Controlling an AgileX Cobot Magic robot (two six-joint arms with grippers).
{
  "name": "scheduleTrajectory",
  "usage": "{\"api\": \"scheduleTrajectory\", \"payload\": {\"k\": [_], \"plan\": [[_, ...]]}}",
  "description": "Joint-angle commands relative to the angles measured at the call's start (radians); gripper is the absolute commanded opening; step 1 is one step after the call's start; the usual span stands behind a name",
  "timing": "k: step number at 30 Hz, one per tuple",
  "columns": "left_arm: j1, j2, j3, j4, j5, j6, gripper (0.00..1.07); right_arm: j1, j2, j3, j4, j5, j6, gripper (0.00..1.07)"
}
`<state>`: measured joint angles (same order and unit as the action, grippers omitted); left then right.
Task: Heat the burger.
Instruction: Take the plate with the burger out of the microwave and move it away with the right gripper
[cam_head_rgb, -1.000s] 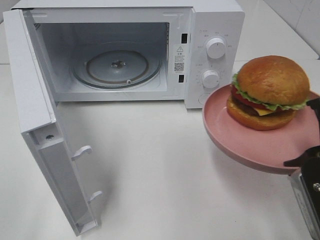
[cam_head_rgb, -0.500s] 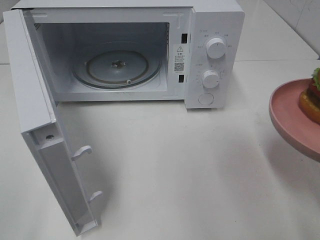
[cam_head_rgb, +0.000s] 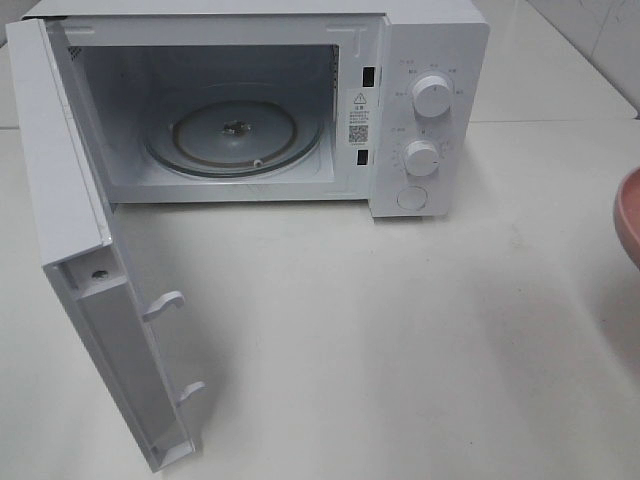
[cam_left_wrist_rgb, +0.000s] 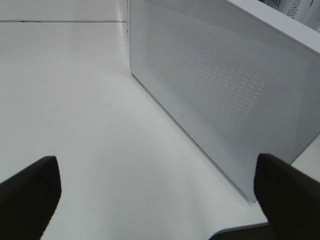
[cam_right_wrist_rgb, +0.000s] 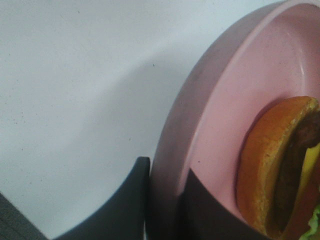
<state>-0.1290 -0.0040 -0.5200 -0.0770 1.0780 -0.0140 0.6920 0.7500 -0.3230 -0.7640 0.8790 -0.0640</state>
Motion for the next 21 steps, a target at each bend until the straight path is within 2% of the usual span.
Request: {"api": "scheduleTrajectory", "payload": {"k": [1, 7, 11, 21], "plan": [[0.002, -0.019, 0.002, -0.005, -0.009, -0.003, 0.98, -0.002, -0.014, -0.006, -0.095, 0.060, 0.072, 0.00], [0.002, -0.019, 0.002, -0.005, -0.009, -0.003, 0.98, -0.002, 0.018, 0.020, -0.127, 0.072, 0.136, 0.00], [0.002, -0.019, 0.002, -0.005, -0.009, -0.003, 0.98, -0.002, 0.089, 0.019, -0.210, 0.077, 0.233, 0.00], [0.002, -0.019, 0.002, -0.005, -0.009, -0.003, 0.98, -0.005, 0.216, -0.019, -0.241, 0.051, 0.468, 0.00]]}}
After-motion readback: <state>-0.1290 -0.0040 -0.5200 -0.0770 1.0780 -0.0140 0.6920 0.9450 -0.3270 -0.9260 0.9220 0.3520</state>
